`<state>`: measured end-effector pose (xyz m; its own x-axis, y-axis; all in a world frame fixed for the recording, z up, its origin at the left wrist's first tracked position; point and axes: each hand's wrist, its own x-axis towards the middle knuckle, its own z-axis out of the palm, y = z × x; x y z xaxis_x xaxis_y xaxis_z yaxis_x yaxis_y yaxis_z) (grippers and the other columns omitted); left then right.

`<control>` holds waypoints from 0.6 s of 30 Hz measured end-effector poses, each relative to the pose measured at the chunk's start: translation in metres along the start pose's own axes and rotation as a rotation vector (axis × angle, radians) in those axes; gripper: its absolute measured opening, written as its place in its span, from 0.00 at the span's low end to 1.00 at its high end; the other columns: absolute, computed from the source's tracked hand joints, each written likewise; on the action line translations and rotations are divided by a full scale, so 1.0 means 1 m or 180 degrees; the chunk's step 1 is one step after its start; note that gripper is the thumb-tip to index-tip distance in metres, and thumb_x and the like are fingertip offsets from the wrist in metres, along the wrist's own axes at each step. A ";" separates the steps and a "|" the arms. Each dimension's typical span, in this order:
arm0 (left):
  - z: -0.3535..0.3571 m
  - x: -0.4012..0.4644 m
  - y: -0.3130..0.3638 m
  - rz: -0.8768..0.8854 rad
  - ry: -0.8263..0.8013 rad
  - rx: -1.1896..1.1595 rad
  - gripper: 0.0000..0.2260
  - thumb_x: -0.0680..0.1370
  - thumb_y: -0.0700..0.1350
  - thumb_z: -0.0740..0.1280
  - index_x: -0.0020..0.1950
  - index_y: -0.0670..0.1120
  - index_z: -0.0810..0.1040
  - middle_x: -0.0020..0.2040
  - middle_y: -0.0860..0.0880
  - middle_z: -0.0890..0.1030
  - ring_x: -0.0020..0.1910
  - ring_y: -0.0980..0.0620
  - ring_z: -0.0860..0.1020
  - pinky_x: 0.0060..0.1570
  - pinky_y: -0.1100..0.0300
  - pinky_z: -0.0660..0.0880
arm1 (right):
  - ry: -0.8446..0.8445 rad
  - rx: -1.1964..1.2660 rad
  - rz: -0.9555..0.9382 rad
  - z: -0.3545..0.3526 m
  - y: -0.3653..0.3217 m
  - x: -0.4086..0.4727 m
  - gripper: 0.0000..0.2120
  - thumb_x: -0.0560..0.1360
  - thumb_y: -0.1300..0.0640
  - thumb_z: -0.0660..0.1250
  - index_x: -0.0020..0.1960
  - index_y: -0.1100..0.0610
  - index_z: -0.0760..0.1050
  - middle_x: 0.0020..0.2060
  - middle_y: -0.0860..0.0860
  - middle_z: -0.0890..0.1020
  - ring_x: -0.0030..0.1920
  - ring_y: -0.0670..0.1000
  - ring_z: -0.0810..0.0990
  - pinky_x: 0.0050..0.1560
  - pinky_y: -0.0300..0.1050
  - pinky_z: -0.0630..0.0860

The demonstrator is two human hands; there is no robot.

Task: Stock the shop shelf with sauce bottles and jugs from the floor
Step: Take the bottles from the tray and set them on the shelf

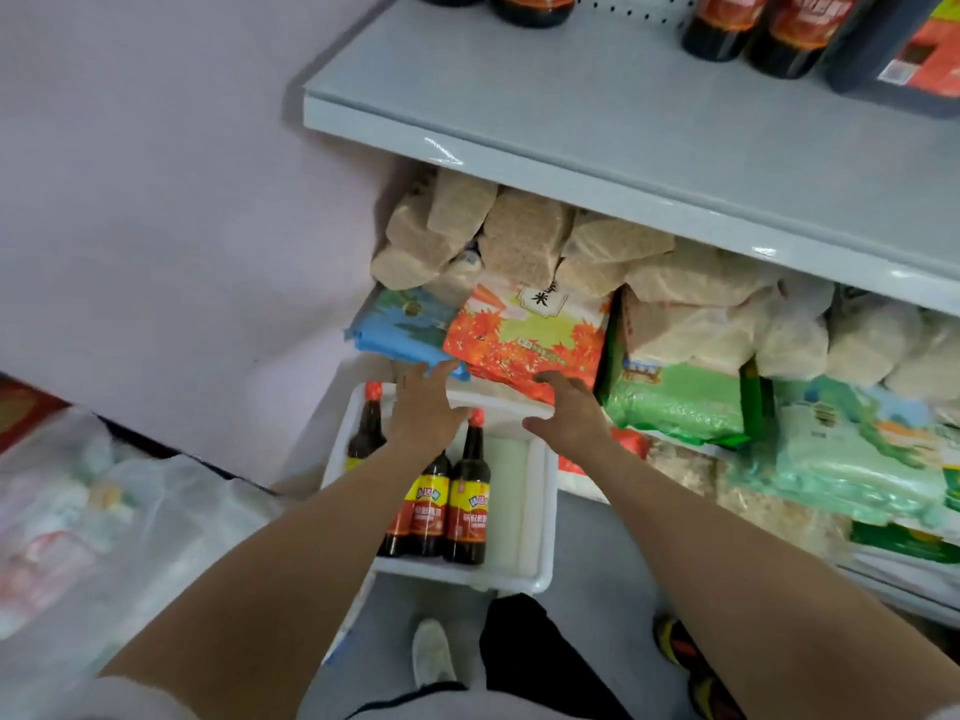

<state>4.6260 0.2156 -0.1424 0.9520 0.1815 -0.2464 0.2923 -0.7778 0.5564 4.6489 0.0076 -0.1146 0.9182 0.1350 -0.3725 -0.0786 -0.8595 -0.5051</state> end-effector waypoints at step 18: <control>0.172 0.082 -0.024 -0.1236 -0.1071 -0.0086 0.38 0.76 0.60 0.70 0.78 0.43 0.60 0.72 0.40 0.69 0.71 0.40 0.69 0.68 0.48 0.69 | -0.1040 -0.0016 0.0419 0.076 0.123 0.076 0.31 0.75 0.45 0.72 0.75 0.46 0.66 0.65 0.55 0.73 0.61 0.57 0.77 0.57 0.48 0.74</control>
<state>4.6820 0.1455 -0.3121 0.6922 0.2469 -0.6782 0.6251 -0.6748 0.3924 4.6795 -0.0504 -0.2638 0.7274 0.1728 -0.6641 -0.1854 -0.8823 -0.4326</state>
